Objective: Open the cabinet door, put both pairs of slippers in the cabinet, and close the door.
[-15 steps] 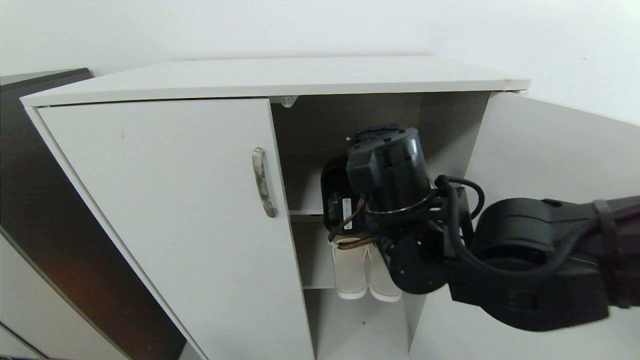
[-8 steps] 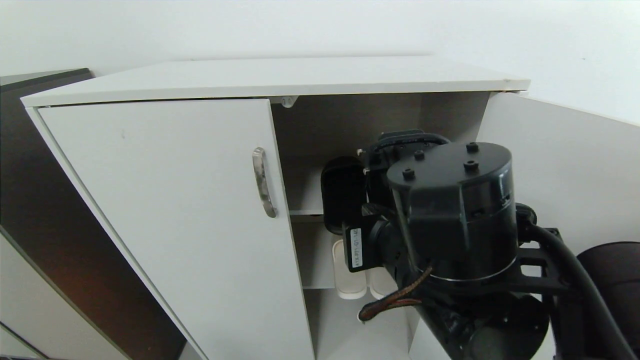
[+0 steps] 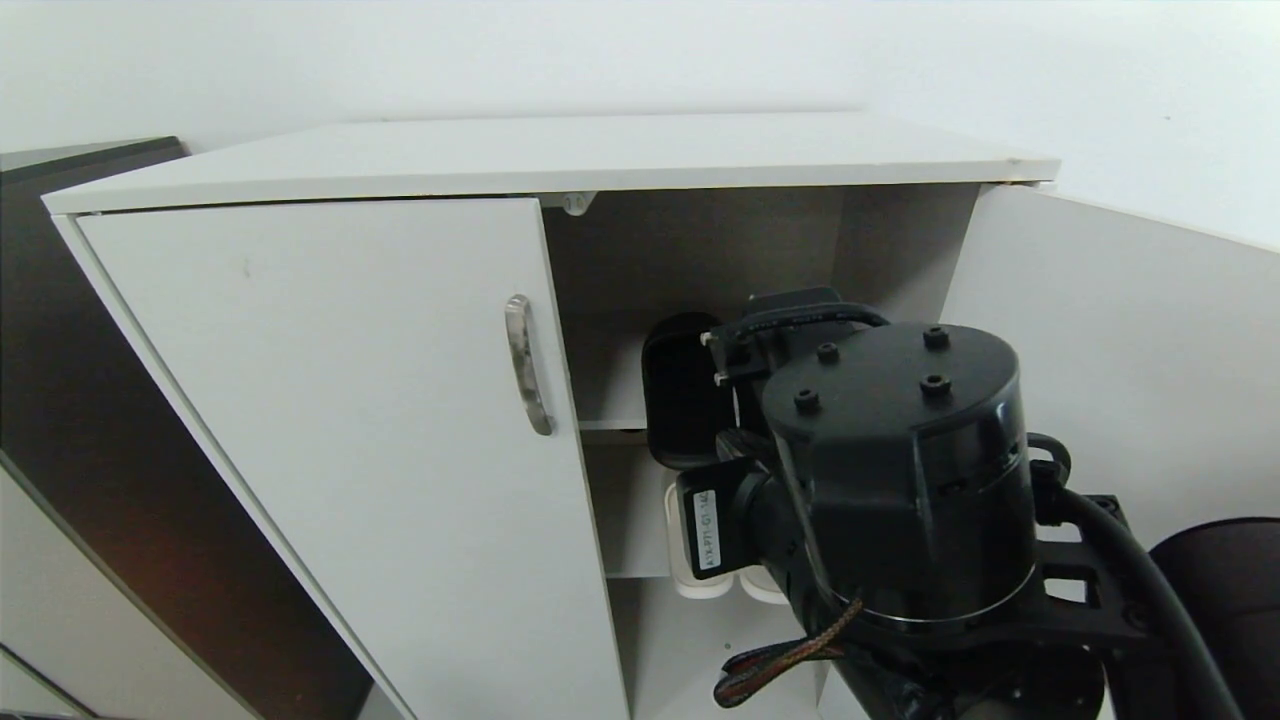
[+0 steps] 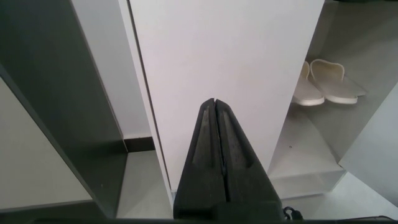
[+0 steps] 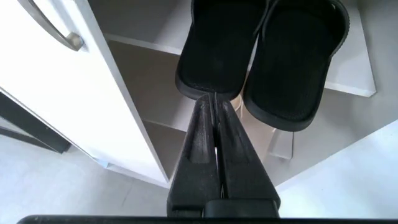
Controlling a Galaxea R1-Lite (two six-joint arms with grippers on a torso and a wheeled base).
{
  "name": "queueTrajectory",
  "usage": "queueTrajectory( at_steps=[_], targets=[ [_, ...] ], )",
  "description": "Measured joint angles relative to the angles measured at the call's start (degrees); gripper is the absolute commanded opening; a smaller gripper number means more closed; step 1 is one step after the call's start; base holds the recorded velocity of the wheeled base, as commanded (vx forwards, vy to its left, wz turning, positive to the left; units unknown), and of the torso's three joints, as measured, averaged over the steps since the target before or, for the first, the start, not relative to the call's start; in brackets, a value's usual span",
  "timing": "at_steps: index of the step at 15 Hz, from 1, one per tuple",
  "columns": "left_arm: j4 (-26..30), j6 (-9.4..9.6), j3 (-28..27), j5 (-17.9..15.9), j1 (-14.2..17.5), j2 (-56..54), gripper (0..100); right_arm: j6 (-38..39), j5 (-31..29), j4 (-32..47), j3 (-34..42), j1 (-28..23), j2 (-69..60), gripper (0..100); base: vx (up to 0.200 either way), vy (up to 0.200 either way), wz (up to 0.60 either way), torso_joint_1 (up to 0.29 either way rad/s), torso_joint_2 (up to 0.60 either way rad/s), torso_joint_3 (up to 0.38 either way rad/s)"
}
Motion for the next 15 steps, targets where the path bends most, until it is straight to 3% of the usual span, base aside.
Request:
queueTrajectory(
  at_steps=[15],
  targets=[
    [-0.02, -0.02, 0.00, -0.05, 0.00, 0.00, 0, 0.04, -0.09, -1.32, 0.00, 0.00, -0.02, 0, -0.200, 0.000, 0.00, 0.002, 0.00, 0.002]
  ],
)
